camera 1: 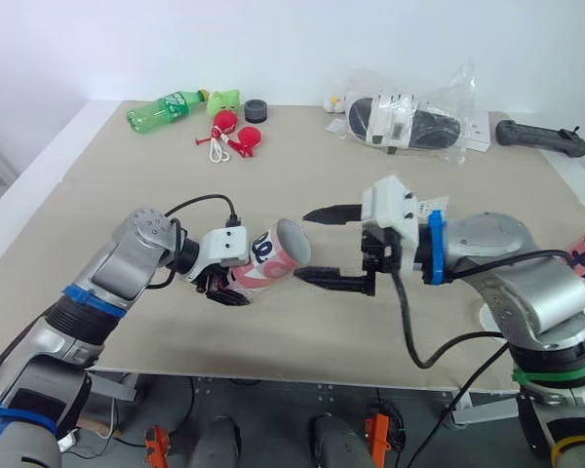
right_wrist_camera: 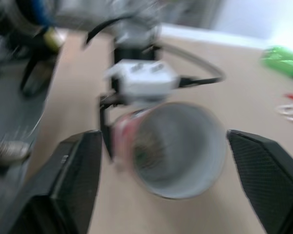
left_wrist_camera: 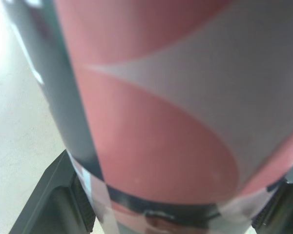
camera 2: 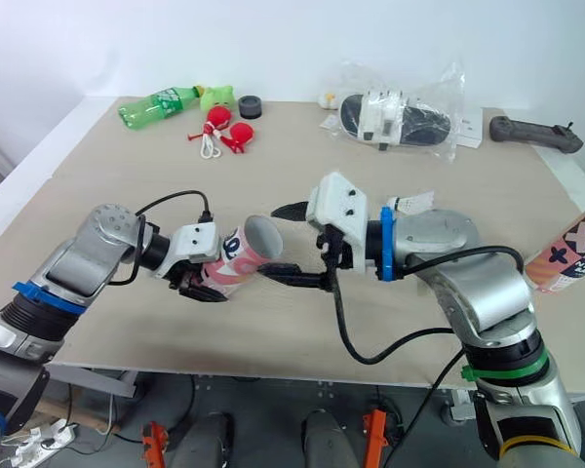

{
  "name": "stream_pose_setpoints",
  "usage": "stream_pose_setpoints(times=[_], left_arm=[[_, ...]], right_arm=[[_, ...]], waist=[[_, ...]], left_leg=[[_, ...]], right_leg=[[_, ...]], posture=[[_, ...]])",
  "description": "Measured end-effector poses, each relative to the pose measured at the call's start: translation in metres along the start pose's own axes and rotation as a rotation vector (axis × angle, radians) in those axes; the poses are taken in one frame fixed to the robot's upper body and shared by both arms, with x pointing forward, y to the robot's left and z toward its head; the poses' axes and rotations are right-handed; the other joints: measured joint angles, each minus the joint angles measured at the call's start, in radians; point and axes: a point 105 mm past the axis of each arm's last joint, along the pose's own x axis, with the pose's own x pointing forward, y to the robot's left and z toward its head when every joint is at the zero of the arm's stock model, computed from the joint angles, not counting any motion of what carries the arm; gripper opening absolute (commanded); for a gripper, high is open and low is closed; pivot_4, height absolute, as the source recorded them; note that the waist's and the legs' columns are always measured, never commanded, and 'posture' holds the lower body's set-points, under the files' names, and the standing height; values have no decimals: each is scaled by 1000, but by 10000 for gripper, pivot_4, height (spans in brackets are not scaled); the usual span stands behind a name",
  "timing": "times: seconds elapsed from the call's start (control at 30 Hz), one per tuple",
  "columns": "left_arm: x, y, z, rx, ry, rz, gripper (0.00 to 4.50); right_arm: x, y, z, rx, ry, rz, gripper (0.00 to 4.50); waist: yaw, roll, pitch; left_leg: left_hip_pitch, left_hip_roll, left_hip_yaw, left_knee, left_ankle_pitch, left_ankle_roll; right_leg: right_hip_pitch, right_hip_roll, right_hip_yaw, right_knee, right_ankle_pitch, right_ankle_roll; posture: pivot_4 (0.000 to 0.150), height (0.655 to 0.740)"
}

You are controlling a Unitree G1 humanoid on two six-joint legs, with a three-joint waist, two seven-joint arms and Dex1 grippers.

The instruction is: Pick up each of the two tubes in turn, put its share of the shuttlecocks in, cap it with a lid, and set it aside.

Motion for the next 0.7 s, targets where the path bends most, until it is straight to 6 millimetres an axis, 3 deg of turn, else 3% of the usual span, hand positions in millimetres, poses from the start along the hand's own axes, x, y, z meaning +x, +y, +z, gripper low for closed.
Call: stream_pose_setpoints(times=[0.1,0.17,0.27,0.4,0.57,0.7], left_arm=[[0,0,0,-1,-2,0,31486],[1,0,0,-2,-5,0,31486],[1,0,0,-5,-9,0,31486],[1,0,-1,-9,-8,2,31486],[2,0,-1,-12,-10,-2,31486],[2,0,-1,-11,-12,-5,31486]], right_arm=[[-30,-25,-13,64,23,-212,43710],[-54,-33,-36,141,57,-351,43710],[-88,-38,-72,246,130,-528,43710],[-128,-41,-97,292,201,-711,43710],[-153,-38,-125,340,278,-832,43710],[-167,-43,-136,338,326,-928,43710]], waist=[[3,-1,-1],[6,-1,-1],[6,0,-1],[3,0,-1],[0,0,-1],[1,1,-1]], left_leg=[[0,0,0,0,0,0],[0,0,0,-1,0,0],[-1,0,0,-1,-1,1],[1,0,0,0,0,1],[1,0,1,0,0,1],[1,0,1,0,0,1]], right_leg=[[0,0,0,0,0,0],[0,0,0,0,-1,0],[-1,0,0,0,-1,0],[0,0,0,0,0,0],[1,0,2,0,1,-1],[1,0,2,0,1,0]], posture=[[1500,7400],[1500,7400],[1500,7400],[1500,7400],[1500,7400],[1500,7400]])
